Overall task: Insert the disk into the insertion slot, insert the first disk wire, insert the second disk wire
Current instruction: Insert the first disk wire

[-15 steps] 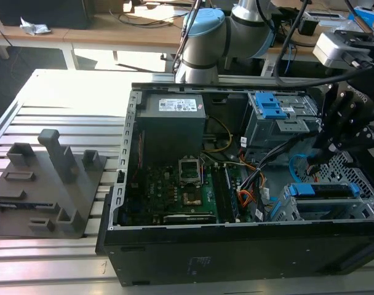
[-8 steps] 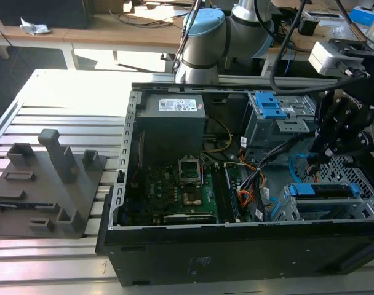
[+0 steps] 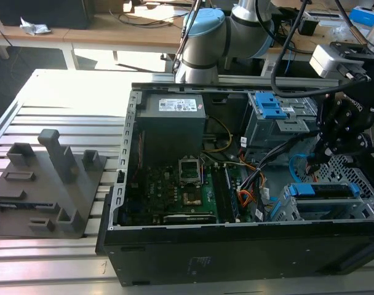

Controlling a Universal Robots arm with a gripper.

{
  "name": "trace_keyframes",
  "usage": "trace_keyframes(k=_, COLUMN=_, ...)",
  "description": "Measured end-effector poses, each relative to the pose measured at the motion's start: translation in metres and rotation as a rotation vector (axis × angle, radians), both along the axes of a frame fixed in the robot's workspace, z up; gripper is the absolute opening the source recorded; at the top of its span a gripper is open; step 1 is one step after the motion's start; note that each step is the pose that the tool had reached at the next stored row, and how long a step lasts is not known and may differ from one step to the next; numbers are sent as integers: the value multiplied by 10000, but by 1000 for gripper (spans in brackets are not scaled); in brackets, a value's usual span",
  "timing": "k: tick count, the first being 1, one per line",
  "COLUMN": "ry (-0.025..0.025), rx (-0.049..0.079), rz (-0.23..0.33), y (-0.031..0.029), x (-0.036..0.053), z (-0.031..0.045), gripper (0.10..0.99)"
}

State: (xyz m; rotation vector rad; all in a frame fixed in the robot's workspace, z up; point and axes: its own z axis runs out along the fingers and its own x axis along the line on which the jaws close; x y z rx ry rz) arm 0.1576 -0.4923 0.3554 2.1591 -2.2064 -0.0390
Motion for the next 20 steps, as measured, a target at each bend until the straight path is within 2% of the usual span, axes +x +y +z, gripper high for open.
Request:
trace_keyframes(k=6, ry=0, rx=-1, rz=-1, y=-13, x=1, z=0, gripper=169)
trace_keyframes(k=10, ry=0, rx=0, rz=-2, y=-163, x=0, z=-2, gripper=169)
trace_keyframes(k=13, ry=7, rx=0, rz=-1, y=-344, x=16, z=-13, gripper=169)
trace_keyframes(k=15, ry=27, rx=-1, rz=-2, y=-377, x=56, z=-26, gripper=169)
trace_keyframes(k=18, ry=49, rx=2, rz=-1, y=-382, x=135, z=-64, gripper=169)
trace_keyframes(k=20, ry=49, rx=-9, rz=-2, y=-383, x=142, z=-72, gripper=169)
